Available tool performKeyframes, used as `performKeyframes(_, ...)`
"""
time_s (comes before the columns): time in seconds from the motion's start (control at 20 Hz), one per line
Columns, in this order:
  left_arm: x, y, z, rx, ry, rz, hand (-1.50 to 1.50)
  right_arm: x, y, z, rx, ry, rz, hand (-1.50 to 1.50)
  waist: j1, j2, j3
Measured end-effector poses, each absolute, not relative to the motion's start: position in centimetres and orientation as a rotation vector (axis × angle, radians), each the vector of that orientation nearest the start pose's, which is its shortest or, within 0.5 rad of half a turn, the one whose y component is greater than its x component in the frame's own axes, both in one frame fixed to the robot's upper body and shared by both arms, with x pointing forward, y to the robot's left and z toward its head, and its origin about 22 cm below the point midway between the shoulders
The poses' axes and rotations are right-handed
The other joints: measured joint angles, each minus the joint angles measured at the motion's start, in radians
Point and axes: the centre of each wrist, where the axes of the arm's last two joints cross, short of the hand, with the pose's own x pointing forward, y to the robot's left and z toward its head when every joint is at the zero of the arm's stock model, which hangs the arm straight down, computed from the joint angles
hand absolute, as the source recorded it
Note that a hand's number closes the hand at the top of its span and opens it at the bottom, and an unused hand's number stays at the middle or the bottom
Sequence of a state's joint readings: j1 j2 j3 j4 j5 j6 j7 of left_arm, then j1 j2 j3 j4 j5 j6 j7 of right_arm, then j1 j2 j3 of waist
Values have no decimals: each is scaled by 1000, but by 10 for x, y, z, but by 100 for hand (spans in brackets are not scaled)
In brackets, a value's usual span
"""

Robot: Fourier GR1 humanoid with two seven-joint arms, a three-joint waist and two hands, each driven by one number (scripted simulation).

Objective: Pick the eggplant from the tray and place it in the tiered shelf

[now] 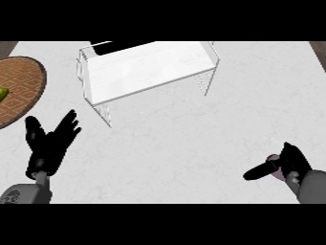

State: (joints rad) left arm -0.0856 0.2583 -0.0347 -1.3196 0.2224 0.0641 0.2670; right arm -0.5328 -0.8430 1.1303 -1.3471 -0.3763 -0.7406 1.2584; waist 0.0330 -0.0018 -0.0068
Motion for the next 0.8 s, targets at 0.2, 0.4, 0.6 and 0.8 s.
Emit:
performKeyframes(0.2,257,290,-23,81,-1135,11,0,266,-240,6,-763,-251,329,150,-9,-5,-11)
performKeyframes(0.4,257,289,-20,88,-1125,28,0,267,-226,2,-735,-267,353,150,-24,-11,-19)
performKeyframes(0.6,255,288,-22,88,-1130,33,0,276,-209,7,-718,-318,364,150,-30,-14,-20)
performKeyframes(0.8,254,291,-23,87,-1128,31,0,282,-180,15,-720,-454,432,150,-27,-9,-8)
